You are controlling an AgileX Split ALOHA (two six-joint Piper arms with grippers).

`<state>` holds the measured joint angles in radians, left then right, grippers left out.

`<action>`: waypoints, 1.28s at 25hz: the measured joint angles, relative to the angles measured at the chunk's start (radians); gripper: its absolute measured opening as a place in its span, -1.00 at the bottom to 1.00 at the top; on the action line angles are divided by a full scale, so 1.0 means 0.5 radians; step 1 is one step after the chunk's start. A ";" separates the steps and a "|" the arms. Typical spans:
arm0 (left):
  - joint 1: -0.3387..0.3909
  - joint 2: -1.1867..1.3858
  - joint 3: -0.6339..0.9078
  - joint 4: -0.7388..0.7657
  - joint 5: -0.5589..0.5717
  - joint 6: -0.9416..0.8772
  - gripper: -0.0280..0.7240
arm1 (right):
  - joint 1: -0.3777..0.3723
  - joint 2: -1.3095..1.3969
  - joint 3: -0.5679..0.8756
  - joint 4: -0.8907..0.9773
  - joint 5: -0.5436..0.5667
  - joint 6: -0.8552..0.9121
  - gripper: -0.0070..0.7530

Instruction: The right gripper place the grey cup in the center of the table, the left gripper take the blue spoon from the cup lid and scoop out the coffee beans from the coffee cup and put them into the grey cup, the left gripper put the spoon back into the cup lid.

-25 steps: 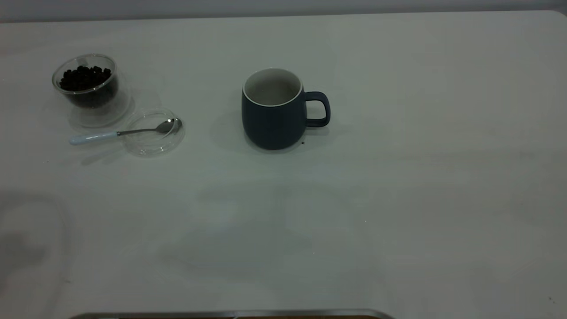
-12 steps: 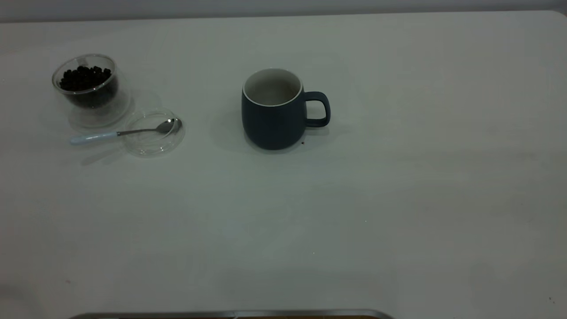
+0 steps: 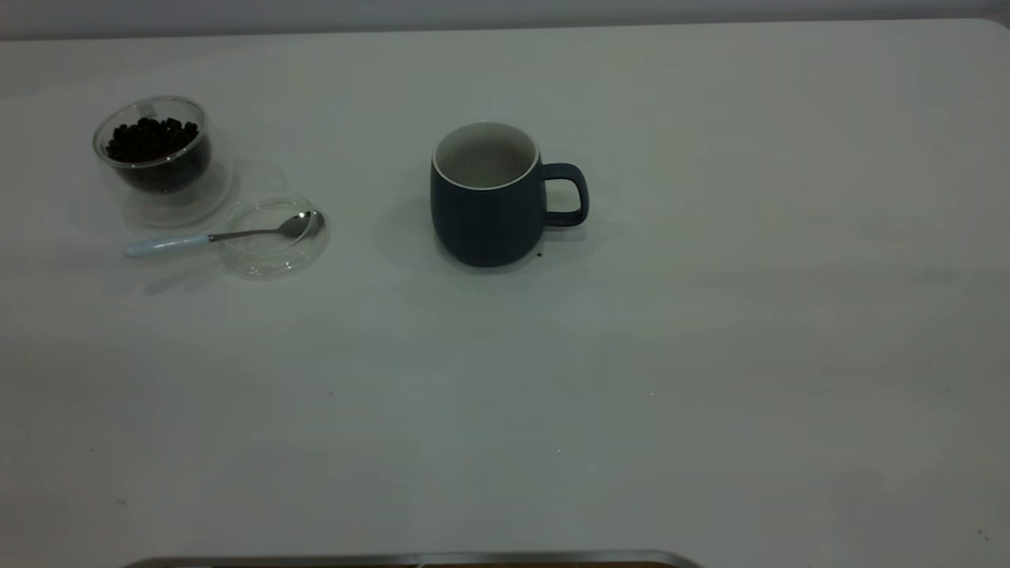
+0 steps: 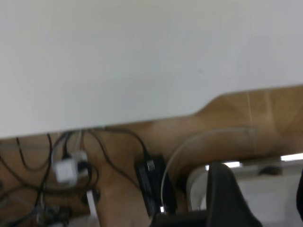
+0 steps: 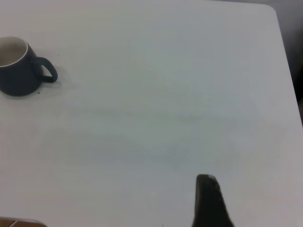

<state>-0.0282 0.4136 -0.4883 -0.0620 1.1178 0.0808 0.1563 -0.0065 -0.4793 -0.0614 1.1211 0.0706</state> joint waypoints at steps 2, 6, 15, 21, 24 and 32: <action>-0.002 -0.098 0.000 0.000 -0.002 0.000 0.22 | 0.000 0.000 0.000 0.000 0.000 0.000 0.34; -0.002 -0.327 0.000 0.000 -0.002 0.000 0.22 | 0.000 0.000 0.000 0.000 0.000 0.000 0.34; -0.002 -0.856 0.000 -0.002 0.045 0.000 0.22 | 0.000 0.000 0.000 0.000 0.000 0.000 0.34; -0.002 -0.863 0.000 -0.002 0.052 -0.002 0.22 | 0.000 0.000 0.000 0.000 0.000 0.000 0.34; -0.002 -0.863 0.000 -0.004 0.052 -0.002 0.22 | 0.000 0.000 0.000 0.000 0.000 0.000 0.34; -0.002 -0.863 0.000 -0.004 0.053 -0.004 0.22 | 0.000 0.000 0.000 0.000 0.000 0.000 0.34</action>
<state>-0.0292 -0.0180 -0.4883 -0.0638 1.1444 0.0788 0.1563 -0.0065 -0.4793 -0.0614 1.1211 0.0706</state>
